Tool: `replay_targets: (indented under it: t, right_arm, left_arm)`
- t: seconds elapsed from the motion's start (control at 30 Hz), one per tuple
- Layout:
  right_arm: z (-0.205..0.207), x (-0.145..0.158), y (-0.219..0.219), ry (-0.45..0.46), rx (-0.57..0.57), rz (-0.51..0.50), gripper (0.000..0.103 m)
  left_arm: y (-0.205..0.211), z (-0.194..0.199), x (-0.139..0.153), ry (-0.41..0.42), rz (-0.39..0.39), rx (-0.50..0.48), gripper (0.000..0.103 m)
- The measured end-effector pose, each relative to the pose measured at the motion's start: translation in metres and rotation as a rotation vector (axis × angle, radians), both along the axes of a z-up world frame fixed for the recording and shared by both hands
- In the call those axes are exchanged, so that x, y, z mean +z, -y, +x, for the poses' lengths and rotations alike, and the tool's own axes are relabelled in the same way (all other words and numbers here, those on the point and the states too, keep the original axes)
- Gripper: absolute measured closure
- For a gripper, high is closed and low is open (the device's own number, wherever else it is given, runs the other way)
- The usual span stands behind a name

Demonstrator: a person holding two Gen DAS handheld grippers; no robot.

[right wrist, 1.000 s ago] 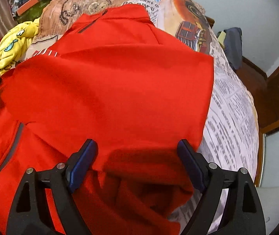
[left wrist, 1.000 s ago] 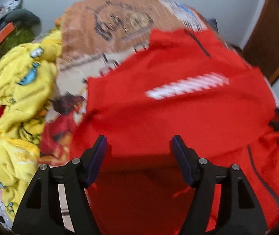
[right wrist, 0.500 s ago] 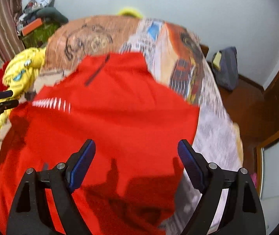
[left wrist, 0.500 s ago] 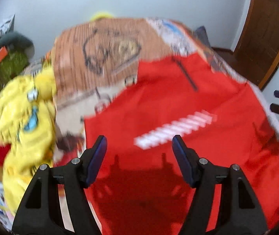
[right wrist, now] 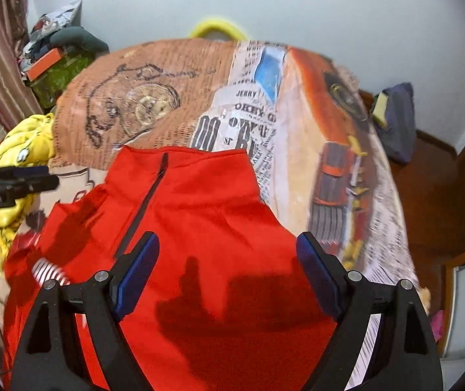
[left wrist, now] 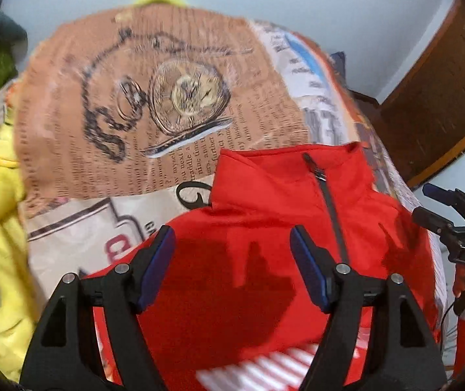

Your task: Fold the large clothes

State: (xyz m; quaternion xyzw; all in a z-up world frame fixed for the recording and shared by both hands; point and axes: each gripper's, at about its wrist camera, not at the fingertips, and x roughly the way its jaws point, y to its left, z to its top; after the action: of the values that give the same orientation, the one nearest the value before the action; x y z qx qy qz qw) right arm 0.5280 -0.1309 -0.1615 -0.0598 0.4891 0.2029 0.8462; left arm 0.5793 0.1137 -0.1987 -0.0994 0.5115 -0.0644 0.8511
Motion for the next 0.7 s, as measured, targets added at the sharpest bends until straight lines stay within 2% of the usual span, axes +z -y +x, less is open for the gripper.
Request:
replay_targets:
  t: [0.17,0.2,0.23,0.27,0.3,0.33,0.37,0.4,0.47,0.5,0.53,0.63,0.7]
  right_arm:
    - [0.04,-0.03,-0.009,-0.095,-0.021,0.028,0.021]
    - [0.048,-0.036,-0.01,-0.107,-0.025,0.037,0.022]
    - [0.054,-0.041,-0.012,-0.119,-0.026,0.042,0.026]
    - [0.06,-0.045,-0.013,-0.13,-0.028,0.052,0.033]
    - [0.065,-0.051,-0.013,-0.151,-0.029,0.07,0.036]
    - [0.069,-0.054,-0.012,-0.164,-0.028,0.097,0.04]
    - [0.071,-0.056,-0.011,-0.173,-0.032,0.134,0.05]
    - [0.073,-0.057,-0.011,-0.173,-0.036,0.143,0.054]
    - [0.074,-0.057,-0.01,-0.165,-0.043,0.136,0.078]
    - [0.074,-0.055,-0.009,-0.163,-0.047,0.139,0.082]
    - [0.072,-0.053,-0.008,-0.16,-0.061,0.141,0.09]
    - [0.061,-0.04,-0.004,-0.127,-0.054,0.134,0.094]
    - [0.05,-0.023,-0.003,-0.091,-0.036,0.129,0.094]
  left_arm:
    - [0.005,0.041,-0.04,-0.048,-0.051,0.015,0.032]
    - [0.004,0.049,-0.048,-0.055,-0.071,0.028,0.035]
    - [0.004,0.054,-0.053,-0.058,-0.09,0.034,0.038]
    - [0.004,0.059,-0.06,-0.065,-0.119,0.034,0.045]
    - [0.004,0.064,-0.066,-0.075,-0.152,0.037,0.054]
    - [0.004,0.067,-0.072,-0.081,-0.172,0.047,0.056]
    - [0.005,0.068,-0.075,-0.077,-0.176,0.055,0.061]
    - [0.006,0.066,-0.075,-0.054,-0.166,0.065,0.073]
    - [0.009,0.061,-0.069,-0.011,-0.134,0.052,0.085]
    - [0.012,0.057,-0.065,0.008,-0.111,0.043,0.089]
    - [0.016,0.053,-0.059,0.023,-0.085,0.038,0.09]
    - [0.021,0.042,-0.042,0.044,-0.042,0.028,0.094]
    - [0.025,0.026,-0.018,0.081,-0.01,0.001,0.094]
